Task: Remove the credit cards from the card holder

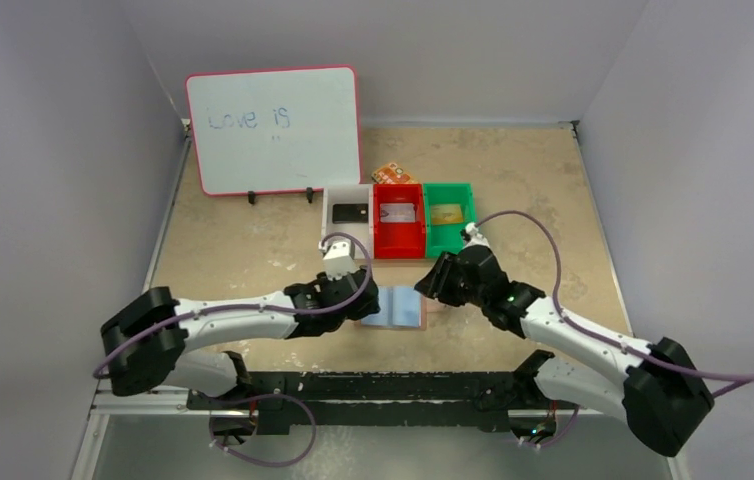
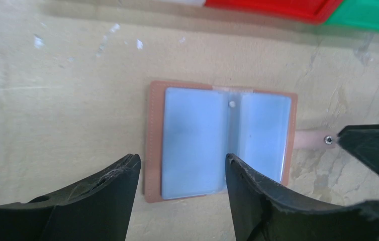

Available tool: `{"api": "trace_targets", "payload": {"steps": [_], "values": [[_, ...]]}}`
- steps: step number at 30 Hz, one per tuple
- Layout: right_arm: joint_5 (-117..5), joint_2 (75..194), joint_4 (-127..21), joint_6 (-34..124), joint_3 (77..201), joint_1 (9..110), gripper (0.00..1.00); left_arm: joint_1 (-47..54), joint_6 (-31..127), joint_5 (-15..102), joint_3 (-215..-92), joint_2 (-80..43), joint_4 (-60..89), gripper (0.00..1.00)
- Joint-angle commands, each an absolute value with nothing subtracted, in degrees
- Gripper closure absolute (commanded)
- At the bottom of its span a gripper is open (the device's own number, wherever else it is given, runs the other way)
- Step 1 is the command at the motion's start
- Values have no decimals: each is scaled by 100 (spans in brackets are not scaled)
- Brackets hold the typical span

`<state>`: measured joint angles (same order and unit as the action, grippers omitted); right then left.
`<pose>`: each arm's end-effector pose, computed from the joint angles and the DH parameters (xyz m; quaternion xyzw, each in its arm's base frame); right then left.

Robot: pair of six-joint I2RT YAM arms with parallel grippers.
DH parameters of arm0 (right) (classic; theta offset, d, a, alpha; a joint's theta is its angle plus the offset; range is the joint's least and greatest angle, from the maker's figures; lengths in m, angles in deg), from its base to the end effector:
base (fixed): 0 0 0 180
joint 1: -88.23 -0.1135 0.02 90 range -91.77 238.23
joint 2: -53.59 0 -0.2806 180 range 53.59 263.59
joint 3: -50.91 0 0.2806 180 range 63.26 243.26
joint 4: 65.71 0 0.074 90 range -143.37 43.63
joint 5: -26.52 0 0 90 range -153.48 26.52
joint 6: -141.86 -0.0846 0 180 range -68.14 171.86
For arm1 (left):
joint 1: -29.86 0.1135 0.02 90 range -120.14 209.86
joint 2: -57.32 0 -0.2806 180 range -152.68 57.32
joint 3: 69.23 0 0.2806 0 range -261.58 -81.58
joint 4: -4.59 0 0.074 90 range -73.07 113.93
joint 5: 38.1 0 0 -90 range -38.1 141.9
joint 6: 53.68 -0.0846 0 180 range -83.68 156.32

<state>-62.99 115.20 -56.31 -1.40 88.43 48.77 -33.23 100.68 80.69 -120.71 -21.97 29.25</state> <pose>0.2119 0.1753 0.1583 0.1038 0.8747 0.3452 0.3240 0.1750 -0.2547 0.1408 -0.0901 0.9162 -0.1752 0.3490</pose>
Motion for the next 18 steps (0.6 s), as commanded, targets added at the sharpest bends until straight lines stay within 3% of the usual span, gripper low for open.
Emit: {"api": "trace_targets", "payload": {"steps": [1,3,6,11,13,18], "values": [[-7416,10836,-4384,270,9486,4864,53,-3349,10082,9139,-12414,-1443,3729,33],[-7922,10535,-4124,462,9737,4859,47,-3342,10100,9699,-12595,-1132,4195,27],[-8661,10211,-3947,924,10123,4859,25,-3340,10282,10708,-13008,-852,5177,24],[-10052,10015,-3976,1868,10794,4859,13,-3210,10612,12262,-13869,-602,7009,13],[-10602,9998,-4070,2320,11015,4859,2,-2780,10112,12221,-14101,-459,7060,11],[-10871,10058,-5025,3931,11098,4983,0,-1502,9035,11604,-14139,-47,6690,11]]}}
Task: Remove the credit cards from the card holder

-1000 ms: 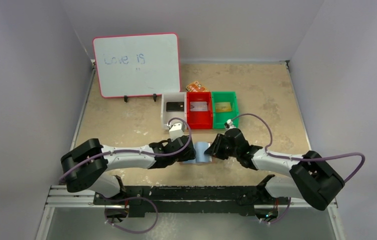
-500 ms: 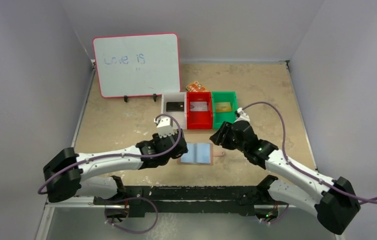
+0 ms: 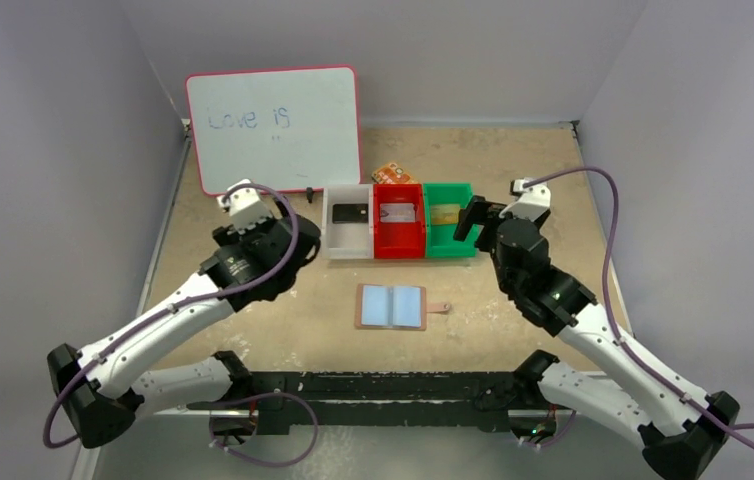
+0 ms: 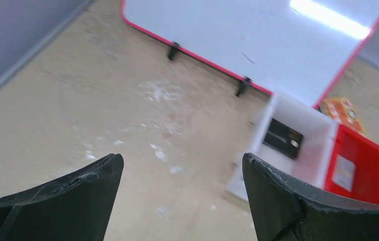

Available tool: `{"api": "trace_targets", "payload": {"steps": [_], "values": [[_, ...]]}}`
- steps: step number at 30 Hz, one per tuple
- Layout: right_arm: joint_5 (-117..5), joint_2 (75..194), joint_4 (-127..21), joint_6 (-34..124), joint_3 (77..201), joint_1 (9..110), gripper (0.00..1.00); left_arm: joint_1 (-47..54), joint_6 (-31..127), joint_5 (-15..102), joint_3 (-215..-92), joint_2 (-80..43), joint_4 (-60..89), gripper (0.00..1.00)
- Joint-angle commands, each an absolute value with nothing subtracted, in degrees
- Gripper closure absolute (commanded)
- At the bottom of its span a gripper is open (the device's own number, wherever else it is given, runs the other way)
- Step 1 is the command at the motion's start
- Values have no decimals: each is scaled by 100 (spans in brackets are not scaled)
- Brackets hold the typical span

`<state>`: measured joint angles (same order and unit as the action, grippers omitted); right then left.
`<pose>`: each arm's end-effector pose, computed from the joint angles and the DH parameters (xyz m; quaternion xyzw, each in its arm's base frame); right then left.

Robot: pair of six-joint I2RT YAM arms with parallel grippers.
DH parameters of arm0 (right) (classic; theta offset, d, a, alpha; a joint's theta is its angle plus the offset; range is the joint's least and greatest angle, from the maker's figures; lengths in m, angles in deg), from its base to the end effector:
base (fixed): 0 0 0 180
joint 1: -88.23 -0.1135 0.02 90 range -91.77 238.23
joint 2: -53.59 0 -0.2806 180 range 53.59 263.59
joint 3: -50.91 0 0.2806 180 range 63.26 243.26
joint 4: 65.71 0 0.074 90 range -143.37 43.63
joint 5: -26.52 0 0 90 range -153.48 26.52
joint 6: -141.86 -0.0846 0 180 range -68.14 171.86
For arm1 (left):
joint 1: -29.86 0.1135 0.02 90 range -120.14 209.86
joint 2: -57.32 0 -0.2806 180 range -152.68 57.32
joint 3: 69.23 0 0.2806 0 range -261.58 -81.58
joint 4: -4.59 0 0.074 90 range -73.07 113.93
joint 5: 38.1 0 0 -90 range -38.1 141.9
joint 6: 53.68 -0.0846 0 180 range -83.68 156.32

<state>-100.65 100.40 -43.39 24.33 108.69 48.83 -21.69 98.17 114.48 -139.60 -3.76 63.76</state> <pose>0.2195 0.1142 0.3436 0.1251 0.7502 0.1256 0.6370 0.2043 -0.1366 0.3180 -0.2495 0.7835 0.0229 0.5687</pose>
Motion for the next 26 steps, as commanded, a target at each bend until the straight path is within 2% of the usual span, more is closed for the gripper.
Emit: {"api": "trace_targets", "payload": {"steps": [1,3,6,8,12,17,21,26], "values": [[-10866,10129,-5011,3998,11193,5116,0,-1405,8996,11657,-14156,27,6738,11],[-10354,10256,-5032,4128,11330,5706,0,-1196,8810,11639,-14212,184,6746,9],[-8467,10314,-5060,4065,11531,7311,0,-902,8285,11311,-14372,367,6689,8],[-8042,10312,-4952,3984,11680,7770,0,-899,8226,11192,-14520,547,6789,8],[-7610,10133,-4606,3817,11818,7796,0,-899,8838,11474,-14649,795,7351,8],[-6909,9386,-5078,3624,11083,7795,0,-899,9900,11992,-14677,930,8137,8],[-7076,8986,-5148,3759,10846,7797,0,-899,9951,12302,-14716,983,8458,8],[-7165,9103,-4755,3862,11146,7795,0,-894,9669,12297,-14561,1194,8124,8]]}}
